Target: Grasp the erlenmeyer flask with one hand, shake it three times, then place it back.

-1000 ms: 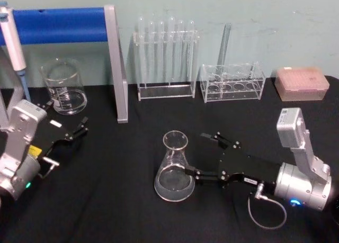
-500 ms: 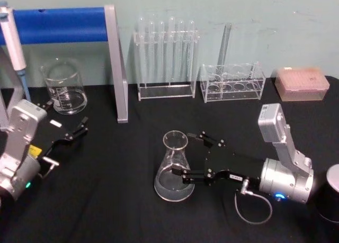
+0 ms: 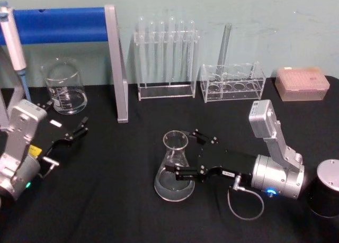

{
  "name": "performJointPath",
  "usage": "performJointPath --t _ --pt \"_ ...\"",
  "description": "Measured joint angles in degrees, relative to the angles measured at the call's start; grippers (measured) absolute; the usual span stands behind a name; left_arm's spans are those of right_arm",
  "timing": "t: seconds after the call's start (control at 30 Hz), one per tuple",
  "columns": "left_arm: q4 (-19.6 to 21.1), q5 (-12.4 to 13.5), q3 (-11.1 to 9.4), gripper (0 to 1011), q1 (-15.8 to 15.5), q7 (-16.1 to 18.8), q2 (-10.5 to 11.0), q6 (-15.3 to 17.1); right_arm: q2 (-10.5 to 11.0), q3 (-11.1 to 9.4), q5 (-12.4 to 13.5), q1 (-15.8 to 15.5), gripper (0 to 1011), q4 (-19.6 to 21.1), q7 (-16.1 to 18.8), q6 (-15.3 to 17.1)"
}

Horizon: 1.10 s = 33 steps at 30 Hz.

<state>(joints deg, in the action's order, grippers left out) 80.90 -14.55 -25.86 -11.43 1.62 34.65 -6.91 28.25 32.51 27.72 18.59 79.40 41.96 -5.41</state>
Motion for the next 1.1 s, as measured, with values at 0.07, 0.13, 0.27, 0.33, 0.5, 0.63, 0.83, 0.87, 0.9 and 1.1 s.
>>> performJointPath --t 0.07,0.13,0.27,0.33,0.5,0.63,0.83,0.87,0.9,1.1 --pt "0.0 0.0 0.0 1001 0.0 0.0 0.0 0.0 -0.18 0.11 0.07 0.23 1000 -0.31 0.01 0.05" --pt "0.0 0.0 0.0 1001 0.0 0.0 0.0 0.0 -0.3 0.15 0.16 0.4 1000 -0.56 0.01 0.13" --pt "0.0 0.0 0.0 1001 0.0 0.0 0.0 0.0 -0.53 0.27 0.3 0.79 1000 -1.12 0.01 0.31" --pt "0.0 0.0 0.0 1001 0.0 0.0 0.0 0.0 -0.56 0.35 0.3 0.97 1000 -1.3 0.04 0.31" --pt "0.0 0.0 0.0 1001 0.0 0.0 0.0 0.0 -0.54 0.47 0.2 1.21 1000 -1.59 0.07 0.14" --pt "0.0 0.0 0.0 1001 0.0 0.0 0.0 0.0 -0.53 0.57 0.1 1.36 1000 -1.8 0.24 -0.07" --pt "0.0 0.0 0.0 1001 0.0 0.0 0.0 0.0 -0.6 0.71 -0.01 1.56 1000 -2.04 0.36 -0.22" --pt "0.0 0.0 0.0 1001 0.0 0.0 0.0 0.0 -0.6 0.73 -0.03 1.59 1000 -2.07 0.38 -0.24" --pt "0.0 0.0 0.0 1001 0.0 0.0 0.0 0.0 -0.6 0.74 -0.04 1.59 1000 -2.07 0.38 -0.25" --pt "0.0 0.0 0.0 1001 0.0 0.0 0.0 0.0 -0.59 0.75 -0.19 1.56 1000 -2.02 0.08 -0.28"
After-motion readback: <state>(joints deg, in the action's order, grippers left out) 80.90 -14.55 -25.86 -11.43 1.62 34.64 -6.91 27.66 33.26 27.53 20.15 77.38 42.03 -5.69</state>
